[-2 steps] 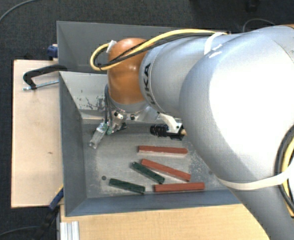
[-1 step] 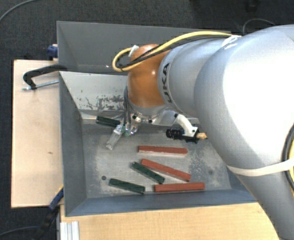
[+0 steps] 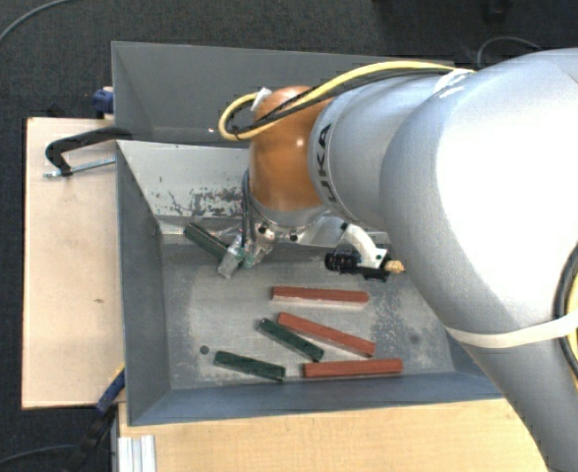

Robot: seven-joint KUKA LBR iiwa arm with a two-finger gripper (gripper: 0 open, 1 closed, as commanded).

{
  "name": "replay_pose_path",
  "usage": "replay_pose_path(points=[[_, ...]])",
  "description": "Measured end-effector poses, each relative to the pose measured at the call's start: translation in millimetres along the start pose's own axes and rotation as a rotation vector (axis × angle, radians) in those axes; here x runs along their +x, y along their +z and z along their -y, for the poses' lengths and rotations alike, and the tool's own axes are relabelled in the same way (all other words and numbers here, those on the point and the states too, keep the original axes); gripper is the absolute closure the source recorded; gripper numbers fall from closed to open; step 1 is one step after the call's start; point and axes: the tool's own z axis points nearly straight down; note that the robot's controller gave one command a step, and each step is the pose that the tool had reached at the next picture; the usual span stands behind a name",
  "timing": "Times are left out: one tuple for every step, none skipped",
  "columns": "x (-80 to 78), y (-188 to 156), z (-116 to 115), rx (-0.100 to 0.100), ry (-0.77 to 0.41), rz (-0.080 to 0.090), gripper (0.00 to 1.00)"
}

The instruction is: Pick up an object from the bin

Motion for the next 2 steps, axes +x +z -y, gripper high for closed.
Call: replay_pose_path(points=[[18.7, -109.4, -27.7, -0.007, -0.336, 0.007, 1.0], [58.1, -171.0, -51.1, -0.007, -0.751, 0.007, 1.0]])
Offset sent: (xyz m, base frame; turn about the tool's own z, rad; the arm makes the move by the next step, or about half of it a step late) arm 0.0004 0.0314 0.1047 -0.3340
